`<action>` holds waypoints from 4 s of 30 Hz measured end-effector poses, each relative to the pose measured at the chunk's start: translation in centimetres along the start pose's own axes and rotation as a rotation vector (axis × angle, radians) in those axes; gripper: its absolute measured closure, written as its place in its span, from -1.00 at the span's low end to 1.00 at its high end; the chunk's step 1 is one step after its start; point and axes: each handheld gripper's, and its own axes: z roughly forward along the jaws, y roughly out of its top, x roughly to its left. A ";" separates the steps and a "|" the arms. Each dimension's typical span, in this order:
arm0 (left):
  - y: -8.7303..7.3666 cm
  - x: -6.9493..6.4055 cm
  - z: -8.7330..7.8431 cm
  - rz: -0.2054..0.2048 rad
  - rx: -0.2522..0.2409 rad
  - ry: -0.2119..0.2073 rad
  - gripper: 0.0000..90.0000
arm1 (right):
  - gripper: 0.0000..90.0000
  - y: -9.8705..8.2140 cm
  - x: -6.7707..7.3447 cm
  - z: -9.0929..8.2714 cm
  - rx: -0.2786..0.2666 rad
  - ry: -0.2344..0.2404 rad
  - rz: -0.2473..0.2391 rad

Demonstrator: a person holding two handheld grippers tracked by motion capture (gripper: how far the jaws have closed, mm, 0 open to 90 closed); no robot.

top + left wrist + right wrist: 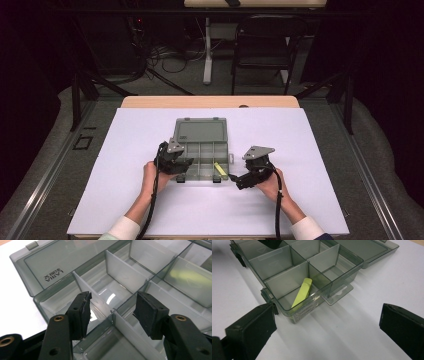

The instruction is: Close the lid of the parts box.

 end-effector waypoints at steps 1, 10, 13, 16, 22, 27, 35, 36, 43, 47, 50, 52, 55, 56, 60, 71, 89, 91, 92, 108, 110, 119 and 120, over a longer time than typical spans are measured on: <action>0.0 0.0 0.0 -0.003 -0.003 -0.003 0.05 | -1.00 0.0 0.0 0.0 0.002 0.001 0.001; -0.3 -0.1 0.1 -0.014 -0.004 -0.004 0.12 | -1.00 0.0 0.0 0.0 0.007 0.002 -0.004; -0.4 -0.1 0.1 -0.007 -0.004 -0.005 0.14 | -1.00 0.0 0.0 0.0 0.019 0.003 -0.003; -0.4 0.0 0.1 -0.003 -0.004 -0.006 0.16 | -1.00 0.0 0.1 0.0 0.007 0.001 -0.004; -0.4 0.1 0.0 0.012 -0.005 -0.016 0.20 | -1.00 0.1 0.0 0.0 0.011 0.001 0.006; -0.5 0.3 0.1 0.012 -0.008 -0.029 0.21 | -1.00 0.1 0.0 0.0 0.005 -0.004 0.009; -0.5 0.4 0.1 0.016 -0.012 -0.039 0.23 | -1.00 0.4 -0.4 0.2 -0.004 -0.017 0.021; -0.5 0.4 0.1 0.015 -0.012 -0.039 0.23 | -1.00 0.5 -0.5 0.2 -0.006 -0.017 0.020; -0.5 0.4 0.0 0.019 -0.012 -0.039 0.23 | -1.00 0.7 -1.0 0.5 -0.011 -0.022 0.024; -0.5 0.5 0.0 0.022 -0.011 -0.045 0.23 | -1.00 0.9 -1.2 0.6 -0.017 -0.023 0.030; -0.5 0.5 0.0 0.024 -0.010 -0.047 0.23 | -1.00 1.0 -1.3 0.7 -0.009 -0.023 0.028; -0.5 0.5 0.0 0.023 -0.011 -0.046 0.23 | -1.00 1.1 -1.4 0.8 -0.007 -0.022 0.023; -0.5 0.5 0.0 0.022 -0.012 -0.045 0.23 | -1.00 1.2 -1.5 0.8 -0.017 -0.020 0.029; -0.5 0.5 0.0 0.022 -0.012 -0.045 0.23 | -1.00 1.2 -1.6 0.8 -0.018 -0.017 0.029; -0.5 0.5 0.0 0.022 -0.011 -0.042 0.23 | -1.00 1.6 -2.0 1.2 0.000 -0.028 0.028; -0.5 0.4 0.0 0.021 -0.012 -0.040 0.23 | -1.00 2.8 -3.4 2.2 -0.015 -0.055 0.045; -0.5 0.5 0.1 0.023 -0.014 -0.044 0.23 | -0.17 5.0 -5.9 4.6 0.028 -0.099 0.089; -0.6 0.5 0.1 0.024 -0.014 -0.045 0.23 | 0.00 5.2 -6.1 4.9 0.037 -0.109 0.083; -0.6 0.5 0.1 0.023 -0.014 -0.045 0.23 | 0.10 5.2 -6.3 5.1 0.032 -0.105 0.087; -0.6 0.6 0.1 0.023 -0.016 -0.050 0.23 | 1.00 4.9 -7.4 8.2 0.108 -0.089 0.083; -0.6 0.6 0.1 0.022 -0.017 -0.052 0.23 | 1.00 5.1 -7.4 8.6 0.115 -0.084 0.082; -0.6 0.7 0.1 0.025 -0.018 -0.055 0.24 | 1.00 5.0 -7.4 9.4 0.172 -0.073 0.079; -0.6 0.7 0.1 0.026 -0.018 -0.055 0.24 | 1.00 4.9 -7.4 9.5 0.170 -0.070 0.086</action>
